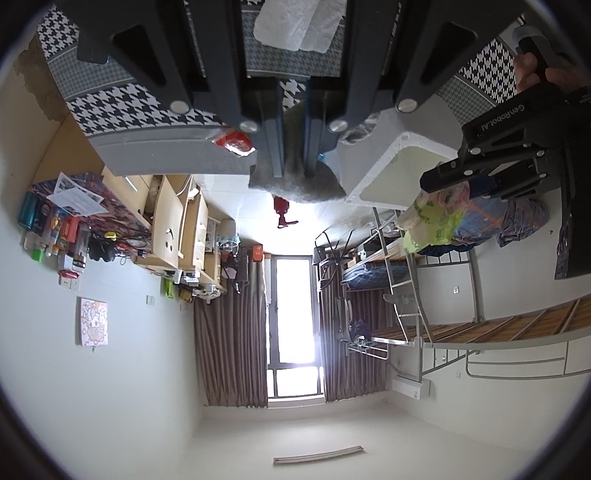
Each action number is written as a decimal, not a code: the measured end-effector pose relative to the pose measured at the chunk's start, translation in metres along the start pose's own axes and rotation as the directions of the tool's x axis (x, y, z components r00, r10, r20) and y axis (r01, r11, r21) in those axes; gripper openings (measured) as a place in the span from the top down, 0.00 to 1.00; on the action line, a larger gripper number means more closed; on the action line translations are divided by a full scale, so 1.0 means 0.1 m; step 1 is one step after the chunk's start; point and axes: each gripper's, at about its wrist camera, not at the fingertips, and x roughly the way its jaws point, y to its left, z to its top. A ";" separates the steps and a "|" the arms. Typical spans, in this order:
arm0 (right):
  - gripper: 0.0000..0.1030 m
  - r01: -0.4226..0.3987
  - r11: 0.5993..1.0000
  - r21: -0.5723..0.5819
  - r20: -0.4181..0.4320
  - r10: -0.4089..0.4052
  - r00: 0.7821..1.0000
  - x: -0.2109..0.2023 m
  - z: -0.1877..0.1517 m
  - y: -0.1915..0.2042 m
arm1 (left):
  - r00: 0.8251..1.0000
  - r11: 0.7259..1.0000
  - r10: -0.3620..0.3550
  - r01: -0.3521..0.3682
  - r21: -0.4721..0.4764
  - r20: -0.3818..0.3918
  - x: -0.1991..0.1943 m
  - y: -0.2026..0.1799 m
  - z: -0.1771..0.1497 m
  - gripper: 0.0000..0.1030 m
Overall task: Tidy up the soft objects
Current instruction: 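Carry the packet and sock with both grippers over the white foam box, then open the left gripper to drop the floral packet into the foam box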
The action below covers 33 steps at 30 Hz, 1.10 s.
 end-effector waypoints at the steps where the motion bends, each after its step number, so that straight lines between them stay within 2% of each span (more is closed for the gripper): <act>1: 0.89 0.000 1.000 -0.002 -0.001 0.000 1.000 0.01 0.00 0.01 | 1.000 1.000 0.008 -0.008 -0.002 -0.001 0.01 0.02 0.00 0.69; 21: 0.89 -0.065 0.997 -0.044 -0.017 0.065 0.998 0.33 0.24 0.27 | 0.993 0.992 0.109 -0.111 -0.057 -0.034 0.19 0.36 0.03 0.69; 33: 0.89 -0.118 0.989 -0.086 -0.028 0.116 0.993 0.49 0.35 0.47 | 0.988 0.987 0.134 -0.139 -0.079 -0.070 0.28 0.56 -0.01 0.68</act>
